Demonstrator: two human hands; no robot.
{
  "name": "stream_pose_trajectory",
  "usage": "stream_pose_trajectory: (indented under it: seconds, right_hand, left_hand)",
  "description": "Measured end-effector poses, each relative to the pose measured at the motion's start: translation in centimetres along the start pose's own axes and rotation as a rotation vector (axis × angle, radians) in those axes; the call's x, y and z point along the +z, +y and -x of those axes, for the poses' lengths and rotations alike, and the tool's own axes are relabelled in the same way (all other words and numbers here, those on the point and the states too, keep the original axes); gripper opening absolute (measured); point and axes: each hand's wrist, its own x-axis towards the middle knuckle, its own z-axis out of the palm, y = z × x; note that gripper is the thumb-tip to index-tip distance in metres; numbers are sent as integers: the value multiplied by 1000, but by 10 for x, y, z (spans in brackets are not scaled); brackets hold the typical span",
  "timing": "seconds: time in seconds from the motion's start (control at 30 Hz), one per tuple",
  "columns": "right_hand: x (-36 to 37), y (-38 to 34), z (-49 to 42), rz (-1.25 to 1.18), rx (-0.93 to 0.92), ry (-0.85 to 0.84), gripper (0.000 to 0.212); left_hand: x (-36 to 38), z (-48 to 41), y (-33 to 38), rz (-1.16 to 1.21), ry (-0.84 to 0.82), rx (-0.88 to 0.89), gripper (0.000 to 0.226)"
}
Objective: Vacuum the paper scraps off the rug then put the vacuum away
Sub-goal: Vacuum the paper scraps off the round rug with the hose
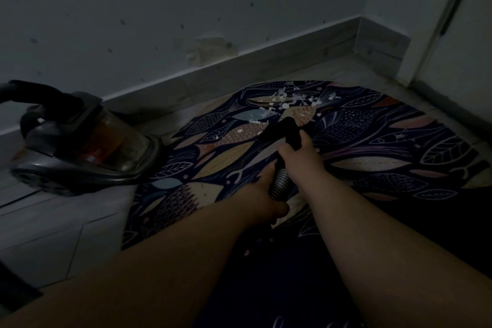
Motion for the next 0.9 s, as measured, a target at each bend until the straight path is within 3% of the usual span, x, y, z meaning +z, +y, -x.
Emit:
stream_pose_trajectory:
  seconds: [0.9]
  right_hand:
    - [-88,1,13,-11,68,221,71]
  left_hand:
    - [37,-27,61,-98,-96,149,97]
